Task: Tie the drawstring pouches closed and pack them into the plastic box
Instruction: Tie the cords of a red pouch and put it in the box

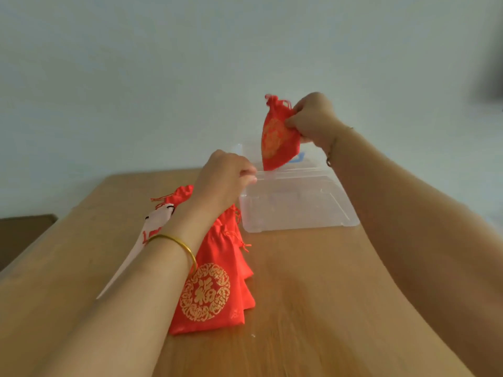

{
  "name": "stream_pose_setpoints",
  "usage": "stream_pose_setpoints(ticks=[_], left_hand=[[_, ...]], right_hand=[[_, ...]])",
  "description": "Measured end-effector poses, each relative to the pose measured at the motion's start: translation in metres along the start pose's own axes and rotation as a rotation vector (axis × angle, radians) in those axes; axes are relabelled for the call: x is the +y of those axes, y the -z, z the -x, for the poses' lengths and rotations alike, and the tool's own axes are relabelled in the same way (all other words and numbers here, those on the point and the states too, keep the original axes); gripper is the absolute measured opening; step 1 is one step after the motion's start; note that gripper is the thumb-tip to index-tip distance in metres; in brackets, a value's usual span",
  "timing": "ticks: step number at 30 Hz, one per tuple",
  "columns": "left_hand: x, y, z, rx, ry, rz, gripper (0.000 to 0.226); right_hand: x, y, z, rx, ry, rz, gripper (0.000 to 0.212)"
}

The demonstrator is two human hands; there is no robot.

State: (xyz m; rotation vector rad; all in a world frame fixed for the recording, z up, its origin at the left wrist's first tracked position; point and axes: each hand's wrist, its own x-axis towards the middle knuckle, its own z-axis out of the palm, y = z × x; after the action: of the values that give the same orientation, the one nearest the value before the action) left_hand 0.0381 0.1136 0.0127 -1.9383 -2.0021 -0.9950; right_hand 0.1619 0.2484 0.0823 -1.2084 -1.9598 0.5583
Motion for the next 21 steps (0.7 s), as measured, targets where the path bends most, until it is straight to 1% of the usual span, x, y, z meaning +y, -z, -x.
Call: stream_pose_setpoints(ticks=[2,3,4,6,7,8,10,11,12,13,15,17,19,21], left_hand=[[-0.001,-0.002,-0.001,0.016,0.014,0.021,0.019],[-0.003,-0.003,-0.002,0.021,0.016,0.012,0.018],[-0.003,-0.004,-0.001,0.025,0.01,-0.001,0.018],[-0.003,-0.005,-0.001,0.04,-0.004,0.003,0.015],[-0.004,-0.005,-0.001,0.046,-0.01,0.007,0.014],[-0.002,-0.005,-0.001,0.049,-0.015,0.007,0.016],[-0.002,-0.003,0.001,0.05,0.004,0.06,0.023],[-0.003,0.001,0.004,0.061,0.046,0.114,0.028],[-0.006,0.007,0.007,0.095,0.099,0.164,0.031],[-0.012,0.013,0.012,0.139,0.16,0.196,0.03],[-0.031,0.026,0.027,0.189,0.291,0.202,0.026],[-0.049,0.038,0.047,0.146,0.428,0.167,0.026],[-0.061,0.047,0.067,0.07,0.516,0.103,0.026],[-0.065,0.054,0.083,0.003,0.526,0.063,0.024]], right_hand=[[0.007,-0.02,-0.012,-0.126,-0.021,0.154,0.011],[0.009,-0.029,-0.016,-0.224,-0.065,0.172,0.012],[0.012,-0.035,-0.019,-0.323,-0.124,0.161,0.017],[0.014,-0.049,-0.02,-0.477,-0.203,0.138,0.022],[0.014,-0.057,-0.018,-0.541,-0.227,0.188,0.022],[0.014,-0.061,-0.016,-0.53,-0.241,0.207,0.022],[0.011,-0.06,-0.006,-0.471,-0.179,0.239,0.026],[0.008,-0.057,-0.005,-0.47,-0.152,0.187,0.022],[0.004,-0.051,-0.005,-0.482,-0.126,0.156,0.011],[-0.002,-0.044,-0.001,-0.459,-0.104,0.13,0.004],[-0.013,-0.032,0.014,-0.323,-0.024,0.004,0.02],[-0.026,-0.024,0.037,-0.247,0.06,-0.213,0.025],[-0.036,-0.023,0.075,-0.274,0.132,-0.398,0.025],[-0.039,-0.031,0.108,-0.389,0.165,-0.46,0.023]])
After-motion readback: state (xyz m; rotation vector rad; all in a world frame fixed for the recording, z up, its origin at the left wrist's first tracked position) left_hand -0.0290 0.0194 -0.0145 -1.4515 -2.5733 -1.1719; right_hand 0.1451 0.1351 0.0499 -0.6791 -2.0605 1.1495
